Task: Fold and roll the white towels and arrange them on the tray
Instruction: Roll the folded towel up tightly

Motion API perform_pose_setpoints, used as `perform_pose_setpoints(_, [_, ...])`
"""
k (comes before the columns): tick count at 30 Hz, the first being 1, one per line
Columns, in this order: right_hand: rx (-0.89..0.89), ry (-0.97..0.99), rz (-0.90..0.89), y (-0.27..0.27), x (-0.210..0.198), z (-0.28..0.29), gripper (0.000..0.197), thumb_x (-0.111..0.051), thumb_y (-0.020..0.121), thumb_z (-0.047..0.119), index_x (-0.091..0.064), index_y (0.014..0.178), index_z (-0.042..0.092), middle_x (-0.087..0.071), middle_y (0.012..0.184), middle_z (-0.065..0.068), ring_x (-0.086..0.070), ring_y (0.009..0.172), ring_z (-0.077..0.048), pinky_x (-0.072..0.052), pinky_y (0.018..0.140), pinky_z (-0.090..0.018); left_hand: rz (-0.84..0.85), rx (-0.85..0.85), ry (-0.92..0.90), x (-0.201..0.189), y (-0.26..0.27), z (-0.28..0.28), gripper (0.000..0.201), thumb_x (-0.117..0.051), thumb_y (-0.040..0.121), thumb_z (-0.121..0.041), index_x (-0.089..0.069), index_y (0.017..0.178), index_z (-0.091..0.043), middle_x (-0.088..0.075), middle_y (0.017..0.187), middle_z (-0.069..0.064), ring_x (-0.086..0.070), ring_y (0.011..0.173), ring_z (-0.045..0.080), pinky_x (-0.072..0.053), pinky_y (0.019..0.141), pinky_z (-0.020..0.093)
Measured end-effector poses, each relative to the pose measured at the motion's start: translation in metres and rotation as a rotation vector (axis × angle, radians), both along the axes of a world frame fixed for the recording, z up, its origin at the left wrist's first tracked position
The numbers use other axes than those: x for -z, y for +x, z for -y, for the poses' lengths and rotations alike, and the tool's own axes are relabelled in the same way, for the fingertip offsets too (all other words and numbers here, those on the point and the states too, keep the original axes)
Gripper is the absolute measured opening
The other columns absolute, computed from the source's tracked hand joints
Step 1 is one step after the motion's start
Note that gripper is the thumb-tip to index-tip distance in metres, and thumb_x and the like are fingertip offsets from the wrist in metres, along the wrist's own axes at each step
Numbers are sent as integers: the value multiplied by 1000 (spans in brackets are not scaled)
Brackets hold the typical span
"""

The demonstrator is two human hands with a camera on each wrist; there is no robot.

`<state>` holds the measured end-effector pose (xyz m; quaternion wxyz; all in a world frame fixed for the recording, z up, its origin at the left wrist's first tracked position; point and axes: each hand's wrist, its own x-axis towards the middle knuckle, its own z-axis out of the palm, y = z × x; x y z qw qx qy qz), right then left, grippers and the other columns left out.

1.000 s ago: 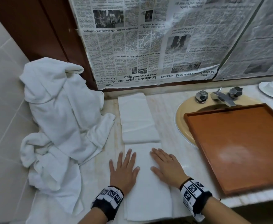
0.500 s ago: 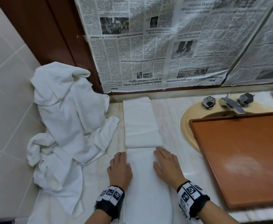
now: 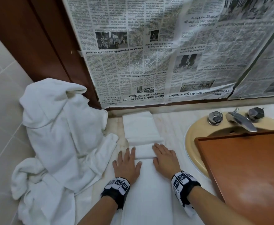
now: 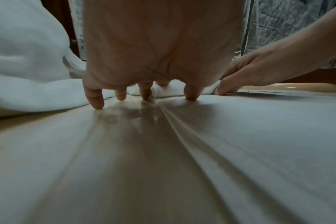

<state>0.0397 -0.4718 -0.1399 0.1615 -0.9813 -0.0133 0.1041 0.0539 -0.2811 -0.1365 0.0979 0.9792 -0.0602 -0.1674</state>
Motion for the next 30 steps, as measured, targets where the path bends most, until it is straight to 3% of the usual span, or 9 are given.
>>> perform_pose_setpoints(5, [-13, -34, 12, 40, -4, 7, 89, -3, 75, 47, -35, 153, 17, -27, 162, 1, -26, 148, -21, -25, 113, -48, 22, -49, -39, 4, 33, 12, 72, -29, 98, -62, 3, 157, -35, 8, 166, -6, 1, 152, 26, -13, 118, 54])
perform_pose_setpoints(10, [-18, -69, 16, 74, -2, 15, 94, 3, 71, 48, -23, 157, 20, -18, 165, 5, -18, 151, -15, -22, 113, -43, 105, 36, -126, -4, 36, 13, 78, -41, 95, -56, 2, 157, -35, 8, 166, -5, -5, 151, 24, -21, 117, 48])
perform_pose_setpoints(14, [-3, -48, 13, 79, 0, 19, 86, -8, 78, 47, -24, 157, 17, -23, 164, 1, -21, 151, -22, -25, 112, -49, 95, 144, -140, -4, 2, 7, 74, -28, 92, -65, -3, 156, -38, 8, 165, -12, 2, 152, 17, -15, 118, 46])
perform_pose_setpoints(17, [31, -24, 199, 58, -2, 17, 67, -32, 90, 40, -37, 151, 12, -35, 159, -5, -32, 145, -26, -34, 108, -50, 41, 143, -90, 6, -18, -2, 84, -4, 80, -71, -3, 157, -37, 12, 165, -12, 6, 153, 17, -10, 120, 50])
perform_pose_setpoints(19, [36, 20, 275, 32, -2, 15, 62, -40, 92, 36, -39, 150, 13, -34, 158, -4, -31, 145, -24, -31, 110, -47, 46, 123, -74, 11, -25, -6, 85, 0, 80, -71, -4, 158, -35, 11, 165, -12, 4, 153, 17, -9, 120, 49])
perform_pose_setpoints(22, [11, 40, 269, -9, 3, 11, 61, -37, 91, 39, -46, 145, 13, -42, 154, -5, -41, 140, -24, -36, 108, -46, 59, 65, -93, 10, -32, -7, 84, -1, 83, -68, -12, 158, -33, 1, 166, -9, -5, 153, 17, -12, 119, 45])
perform_pose_setpoints(25, [-25, 3, 195, -43, 11, 6, 58, -38, 91, 42, -53, 140, 14, -50, 148, -3, -49, 135, -23, -43, 103, -45, 101, 15, -168, 6, -44, -6, 70, -23, 91, -61, -38, 150, -27, -32, 158, -2, -34, 141, 24, -31, 109, 47])
perform_pose_setpoints(28, [-31, -28, 157, -63, 17, 1, 56, -39, 91, 43, -56, 137, 15, -52, 146, -2, -51, 133, -23, -48, 99, -45, 161, -46, -262, 7, -57, -7, 46, -57, 97, -35, -54, 138, -15, -53, 134, 7, -52, 117, 31, -46, 90, 46])
perform_pose_setpoints(30, [-15, -20, 151, -67, 19, -1, 58, -35, 95, 45, -51, 142, 16, -46, 152, -2, -44, 140, -23, -45, 105, -48, 142, -81, -339, 5, -59, -7, 38, -56, 99, -21, -56, 135, -9, -55, 127, 10, -55, 111, 31, -49, 89, 42])
